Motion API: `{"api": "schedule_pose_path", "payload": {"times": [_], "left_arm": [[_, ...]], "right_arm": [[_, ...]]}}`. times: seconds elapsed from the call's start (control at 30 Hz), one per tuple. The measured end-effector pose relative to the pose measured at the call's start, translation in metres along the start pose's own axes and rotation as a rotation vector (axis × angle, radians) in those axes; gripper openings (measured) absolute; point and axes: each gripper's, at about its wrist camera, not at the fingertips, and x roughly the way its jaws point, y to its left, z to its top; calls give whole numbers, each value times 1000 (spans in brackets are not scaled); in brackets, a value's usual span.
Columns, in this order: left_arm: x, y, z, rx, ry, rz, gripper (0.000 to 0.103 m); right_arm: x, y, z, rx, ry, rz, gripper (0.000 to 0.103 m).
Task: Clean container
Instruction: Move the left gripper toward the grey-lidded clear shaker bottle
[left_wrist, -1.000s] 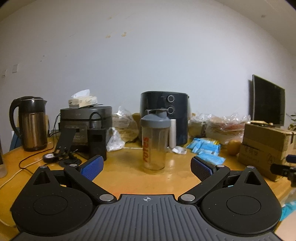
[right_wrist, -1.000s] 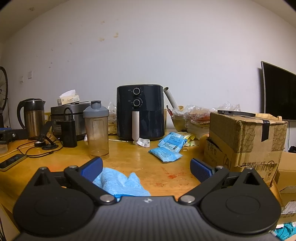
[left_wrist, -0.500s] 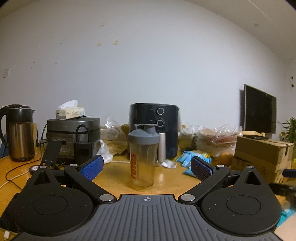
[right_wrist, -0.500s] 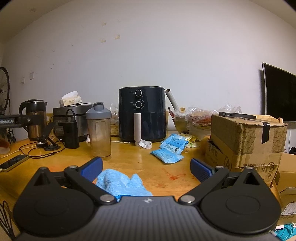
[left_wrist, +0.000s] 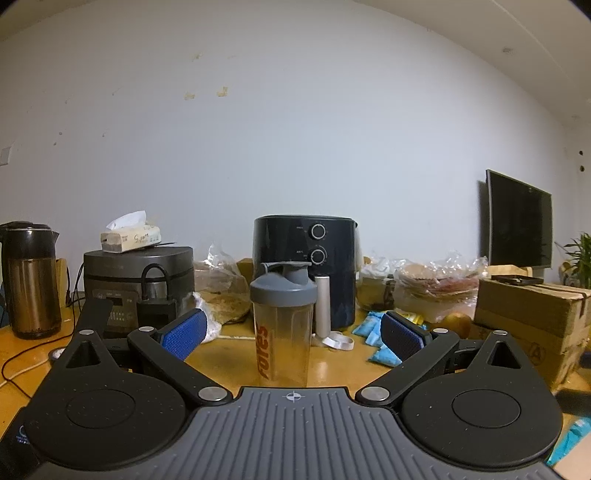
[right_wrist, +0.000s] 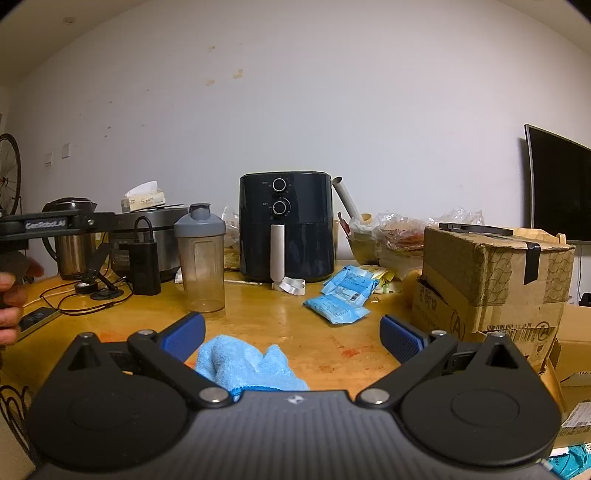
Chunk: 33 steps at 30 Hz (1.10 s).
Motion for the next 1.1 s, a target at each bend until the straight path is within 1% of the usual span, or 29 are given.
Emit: {"api": "schedule_pose_path", "payload": {"times": [0.67, 1.1], "left_arm": [[39, -4, 5, 36, 16, -7, 103], [61, 2, 8, 16, 30, -10, 103]], "right_arm": [[-1, -1, -3, -8, 16, 2, 103], [2, -6, -3, -30, 31, 0, 103]]}}
